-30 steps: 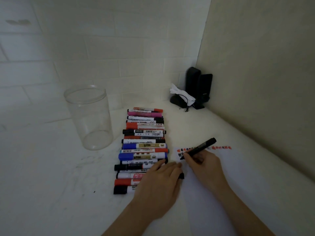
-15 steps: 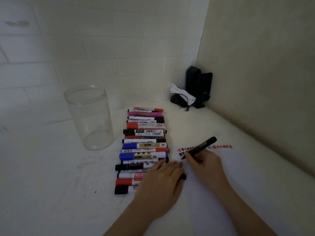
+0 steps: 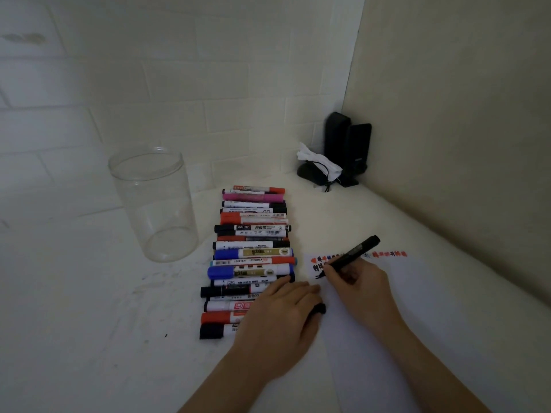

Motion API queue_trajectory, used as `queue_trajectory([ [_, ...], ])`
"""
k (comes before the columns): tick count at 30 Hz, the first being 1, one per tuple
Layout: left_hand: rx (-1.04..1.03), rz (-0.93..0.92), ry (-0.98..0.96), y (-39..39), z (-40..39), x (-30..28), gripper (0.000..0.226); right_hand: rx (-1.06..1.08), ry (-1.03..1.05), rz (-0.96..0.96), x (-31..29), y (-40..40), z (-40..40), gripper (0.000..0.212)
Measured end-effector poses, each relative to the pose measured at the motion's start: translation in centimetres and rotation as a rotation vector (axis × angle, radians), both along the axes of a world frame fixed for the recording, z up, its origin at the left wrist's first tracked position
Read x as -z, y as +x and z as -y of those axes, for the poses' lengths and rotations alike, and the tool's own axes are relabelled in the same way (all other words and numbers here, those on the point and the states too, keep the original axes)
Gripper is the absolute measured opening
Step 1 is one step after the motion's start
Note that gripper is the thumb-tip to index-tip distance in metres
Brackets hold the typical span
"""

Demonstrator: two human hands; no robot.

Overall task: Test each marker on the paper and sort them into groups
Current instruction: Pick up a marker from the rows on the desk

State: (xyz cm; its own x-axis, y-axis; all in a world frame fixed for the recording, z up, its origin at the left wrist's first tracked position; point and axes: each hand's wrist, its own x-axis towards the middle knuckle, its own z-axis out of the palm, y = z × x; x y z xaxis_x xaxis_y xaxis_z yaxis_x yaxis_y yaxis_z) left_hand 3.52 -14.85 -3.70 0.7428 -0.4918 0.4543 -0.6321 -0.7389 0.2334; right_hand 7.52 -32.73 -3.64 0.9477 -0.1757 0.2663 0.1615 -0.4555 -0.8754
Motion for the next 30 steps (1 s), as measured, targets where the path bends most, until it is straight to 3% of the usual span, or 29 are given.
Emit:
queue_trajectory([
  [8, 0.016, -0.022, -0.006, 0.0, -0.1, -0.2, 0.034, -0.030, -0.044, 0.009, 0.0, 0.0, -0.1, 0.028],
  [12, 0.025, -0.028, -0.014, 0.0, -0.1, -0.2, 0.032, -0.004, -0.013, -0.007, -0.2, -0.1, -0.2, 0.008],
  [20, 0.028, -0.017, -0.021, 0.0, 0.0, -0.1, 0.031, 0.024, -0.019, -0.029, -0.5, -0.3, -0.5, 0.013],
  [25, 0.023, -0.020, -0.014, 0.1, 0.0, -0.2, 0.026, 0.087, 0.226, -0.047, -1.4, 0.0, 0.0, 0.004],
  [30, 0.053, -0.062, -0.036, 0.2, -0.1, -0.8, 0.027, 0.054, 0.419, -0.125, -3.1, -0.5, 0.1, 0.011],
])
